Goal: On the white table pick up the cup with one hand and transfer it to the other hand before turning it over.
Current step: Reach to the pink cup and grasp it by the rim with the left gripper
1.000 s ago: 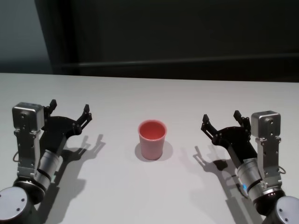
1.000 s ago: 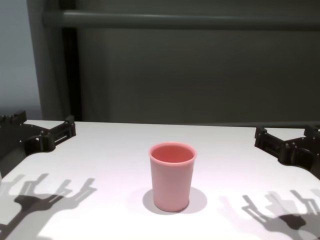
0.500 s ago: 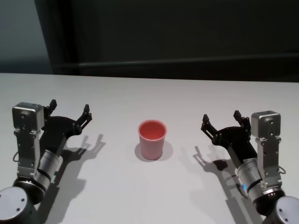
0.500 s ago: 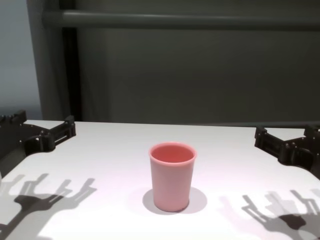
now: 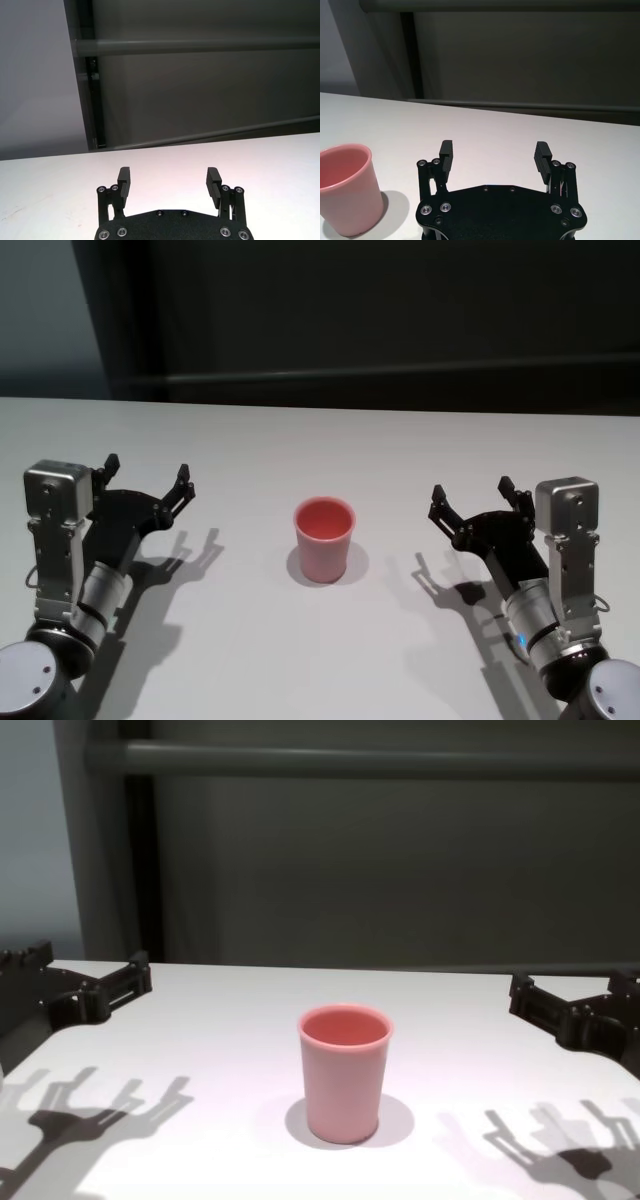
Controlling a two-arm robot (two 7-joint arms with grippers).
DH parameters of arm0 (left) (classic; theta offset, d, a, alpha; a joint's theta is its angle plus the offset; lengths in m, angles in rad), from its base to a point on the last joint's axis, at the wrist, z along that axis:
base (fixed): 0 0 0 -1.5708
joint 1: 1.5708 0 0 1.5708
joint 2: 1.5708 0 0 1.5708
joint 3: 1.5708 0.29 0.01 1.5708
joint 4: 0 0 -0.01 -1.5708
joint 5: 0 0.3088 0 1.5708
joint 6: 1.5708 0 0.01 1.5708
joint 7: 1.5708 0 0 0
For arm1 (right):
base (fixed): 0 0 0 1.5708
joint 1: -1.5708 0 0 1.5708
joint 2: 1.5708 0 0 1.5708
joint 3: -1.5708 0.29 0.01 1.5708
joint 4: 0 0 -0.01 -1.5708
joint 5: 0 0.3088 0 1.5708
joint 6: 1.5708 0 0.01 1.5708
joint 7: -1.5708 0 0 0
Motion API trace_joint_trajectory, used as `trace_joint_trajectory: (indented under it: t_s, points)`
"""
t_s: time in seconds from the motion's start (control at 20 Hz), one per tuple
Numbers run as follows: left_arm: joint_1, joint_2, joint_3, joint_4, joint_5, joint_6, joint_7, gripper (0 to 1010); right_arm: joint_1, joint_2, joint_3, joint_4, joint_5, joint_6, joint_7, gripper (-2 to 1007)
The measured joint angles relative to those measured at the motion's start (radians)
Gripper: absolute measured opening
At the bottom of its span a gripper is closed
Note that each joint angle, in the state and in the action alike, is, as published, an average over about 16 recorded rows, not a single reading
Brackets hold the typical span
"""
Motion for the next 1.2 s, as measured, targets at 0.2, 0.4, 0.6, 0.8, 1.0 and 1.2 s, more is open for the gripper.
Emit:
trace_joint_trajectory:
  t_s: [0.2, 0.4, 0.6, 0.8, 1.0, 1.2]
  points:
    - [0.0, 0.0, 0.0, 0.0, 0.0, 0.0, 0.0, 1001, 0.0, 0.0, 0.0, 0.0, 0.0, 0.0, 0.0, 1000]
    - [0.0, 0.0, 0.0, 0.0, 0.0, 0.0, 0.0, 1001, 0.0, 0.0, 0.0, 0.0, 0.0, 0.0, 0.0, 1000]
    - [0.0, 0.0, -0.001, 0.0, 0.0, 0.0, 0.0, 1001, 0.0, 0.0, 0.0, 0.0, 0.0, 0.0, 0.0, 1000]
    - [0.0, -0.001, -0.007, 0.001, 0.001, -0.002, -0.004, 1001, 0.0, 0.0, 0.0, 0.0, 0.0, 0.0, 0.0, 1000]
    - [-0.003, 0.0, -0.018, 0.001, 0.002, -0.006, -0.013, 1001, 0.0, 0.0, 0.0, 0.0, 0.0, 0.0, 0.0, 1000]
    - [-0.009, 0.006, -0.033, 0.0, 0.005, -0.01, -0.035, 1001, 0.0, 0.0, 0.0, 0.0, 0.0, 0.0, 0.0, 1000]
